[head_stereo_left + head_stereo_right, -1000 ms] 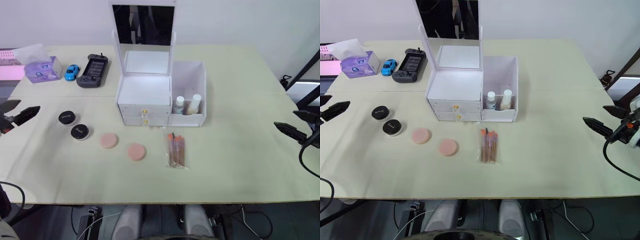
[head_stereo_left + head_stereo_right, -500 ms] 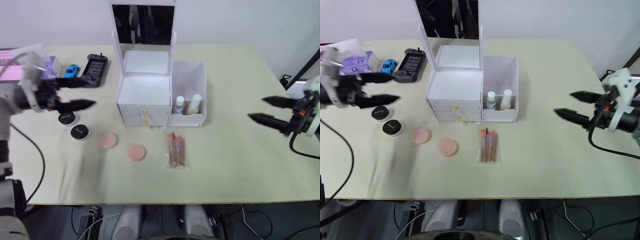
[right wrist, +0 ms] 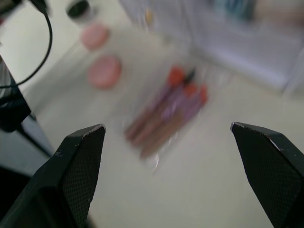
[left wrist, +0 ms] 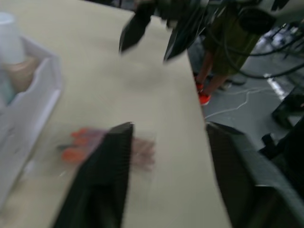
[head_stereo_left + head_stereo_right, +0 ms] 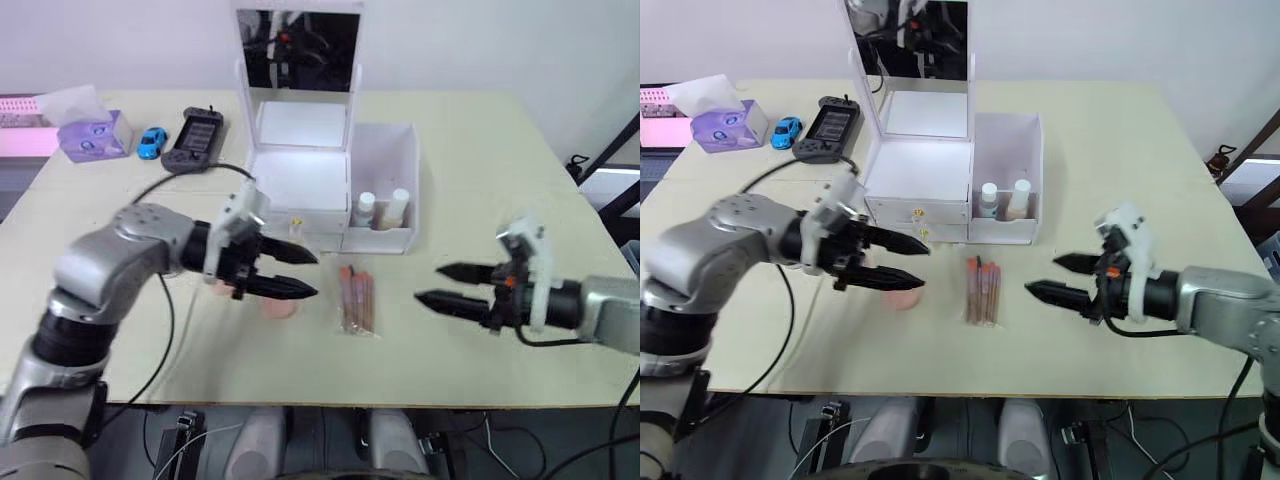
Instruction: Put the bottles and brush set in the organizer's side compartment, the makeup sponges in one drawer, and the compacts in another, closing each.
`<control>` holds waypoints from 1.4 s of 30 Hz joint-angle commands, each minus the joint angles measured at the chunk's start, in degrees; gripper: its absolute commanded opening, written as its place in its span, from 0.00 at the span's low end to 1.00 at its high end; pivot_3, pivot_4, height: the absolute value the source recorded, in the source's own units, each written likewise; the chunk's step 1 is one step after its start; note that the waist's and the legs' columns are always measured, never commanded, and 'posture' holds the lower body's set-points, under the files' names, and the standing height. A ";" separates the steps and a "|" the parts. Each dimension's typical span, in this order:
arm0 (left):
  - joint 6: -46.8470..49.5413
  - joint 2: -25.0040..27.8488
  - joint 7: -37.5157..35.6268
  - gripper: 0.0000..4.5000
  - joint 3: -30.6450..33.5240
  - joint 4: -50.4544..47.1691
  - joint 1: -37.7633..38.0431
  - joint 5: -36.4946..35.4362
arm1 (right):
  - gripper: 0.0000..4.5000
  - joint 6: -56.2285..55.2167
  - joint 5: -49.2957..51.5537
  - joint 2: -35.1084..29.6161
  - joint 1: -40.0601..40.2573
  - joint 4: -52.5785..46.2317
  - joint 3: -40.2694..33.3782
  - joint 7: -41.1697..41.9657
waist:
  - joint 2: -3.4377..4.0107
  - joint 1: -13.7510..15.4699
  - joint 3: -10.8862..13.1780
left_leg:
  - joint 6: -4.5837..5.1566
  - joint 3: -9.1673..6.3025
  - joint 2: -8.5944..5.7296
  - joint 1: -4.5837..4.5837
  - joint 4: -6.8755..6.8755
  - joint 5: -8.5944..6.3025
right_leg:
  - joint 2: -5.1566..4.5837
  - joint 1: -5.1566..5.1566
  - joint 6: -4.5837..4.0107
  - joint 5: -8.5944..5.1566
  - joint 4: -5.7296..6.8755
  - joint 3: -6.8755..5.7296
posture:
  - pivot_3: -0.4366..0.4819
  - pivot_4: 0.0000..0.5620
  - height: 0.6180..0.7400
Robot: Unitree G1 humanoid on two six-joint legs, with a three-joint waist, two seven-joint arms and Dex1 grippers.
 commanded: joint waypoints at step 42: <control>-9.95 -2.88 11.28 0.01 -14.43 7.66 4.47 30.04 | 1.00 -1.58 22.91 17.03 -15.78 40.82 26.49 -30.96 | 0.33 -1.34 -0.61 | 0.24 -0.05 1.08 0.15 -0.04 -0.11 | 1.26 -0.05 -0.60 0.30 -0.08 0.03 | 0.48 0.27 1.00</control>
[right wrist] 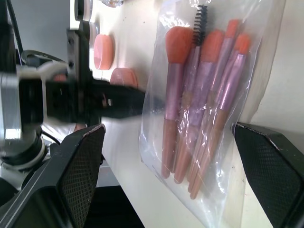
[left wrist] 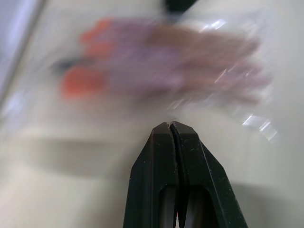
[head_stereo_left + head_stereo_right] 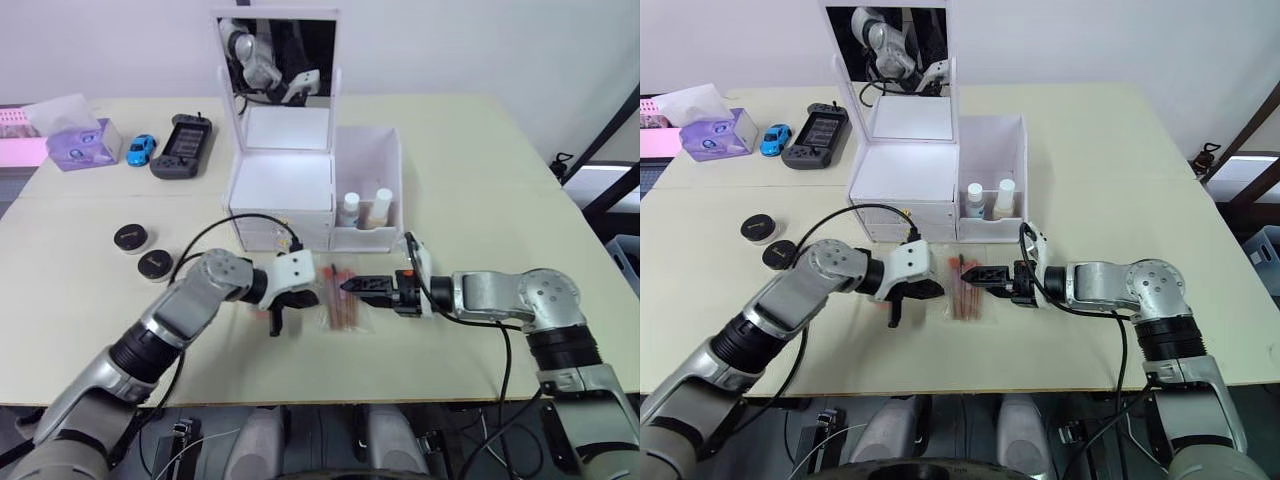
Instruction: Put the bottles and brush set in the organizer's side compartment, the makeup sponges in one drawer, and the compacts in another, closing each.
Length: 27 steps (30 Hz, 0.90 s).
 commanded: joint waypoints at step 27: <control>1.66 -3.78 3.51 0.01 -1.44 -0.07 1.19 2.51 | 1.00 6.42 -25.97 11.16 -3.50 6.96 -0.44 9.66 | 0.29 -0.33 -0.76 | -0.02 0.05 0.71 0.09 -0.04 -0.02 | 0.68 -0.09 -0.46 0.26 -0.16 -0.05 | 0.48 0.27 1.00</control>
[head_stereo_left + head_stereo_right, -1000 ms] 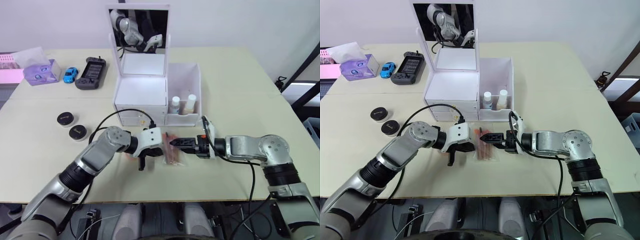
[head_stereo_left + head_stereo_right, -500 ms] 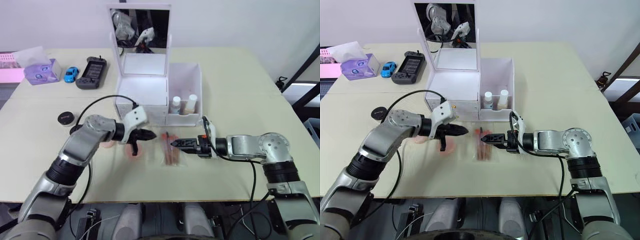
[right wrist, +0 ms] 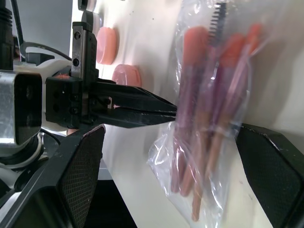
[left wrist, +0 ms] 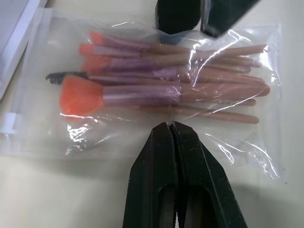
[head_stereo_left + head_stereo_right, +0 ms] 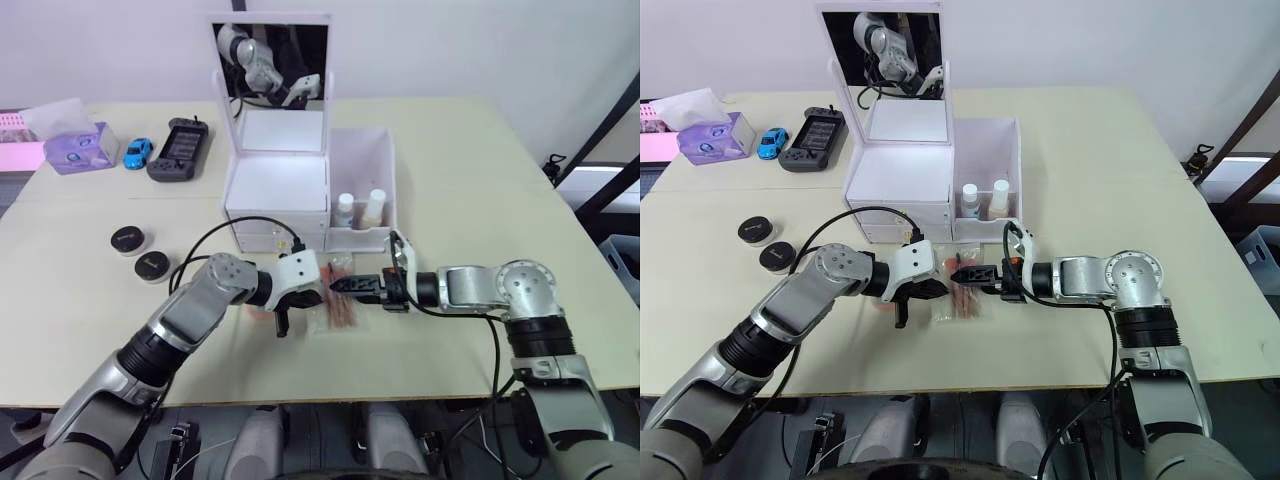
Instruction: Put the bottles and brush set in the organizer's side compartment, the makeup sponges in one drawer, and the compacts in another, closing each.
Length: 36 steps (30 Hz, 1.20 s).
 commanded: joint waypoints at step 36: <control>8.15 4.81 -8.04 0.00 31.24 -4.97 2.58 -31.03 | 0.02 -29.99 -25.92 -11.01 -3.57 -35.08 -11.26 36.16 | 0.25 -0.06 0.26 | 0.00 0.13 -0.04 -1.02 0.05 0.01 | -0.05 -1.08 -0.14 0.01 -0.01 -0.01 | 0.48 0.27 1.00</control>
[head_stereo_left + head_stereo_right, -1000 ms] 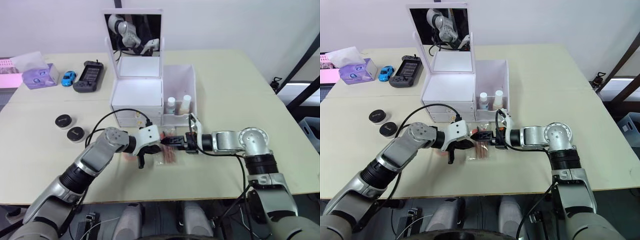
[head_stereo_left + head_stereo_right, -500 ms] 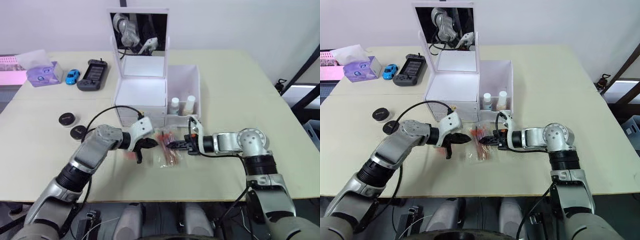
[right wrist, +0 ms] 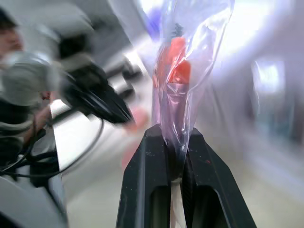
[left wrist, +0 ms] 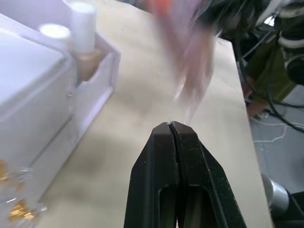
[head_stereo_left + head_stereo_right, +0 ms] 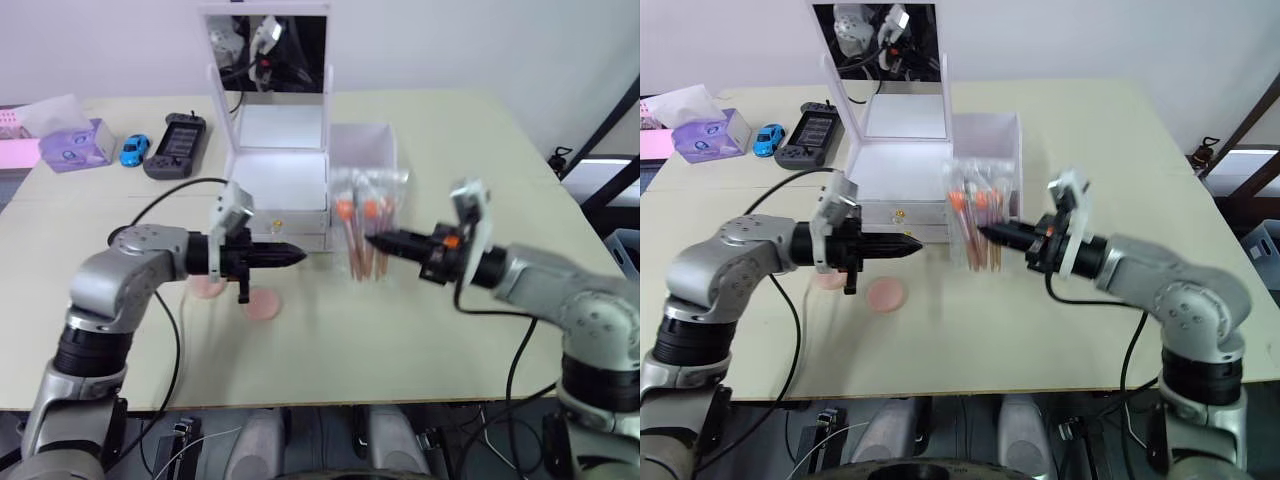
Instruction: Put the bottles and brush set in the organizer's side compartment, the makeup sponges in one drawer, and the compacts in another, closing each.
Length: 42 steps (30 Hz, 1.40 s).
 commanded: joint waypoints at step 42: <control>-6.64 2.17 7.91 0.00 5.66 3.08 -0.40 -2.57 | 0.99 -45.85 -40.57 -1.03 -30.89 55.59 9.88 40.53 | 0.01 0.19 0.18 | -0.62 0.06 0.00 0.12 -0.51 0.37 | 0.04 -0.07 -0.01 0.30 0.16 0.14 | 0.48 0.27 1.00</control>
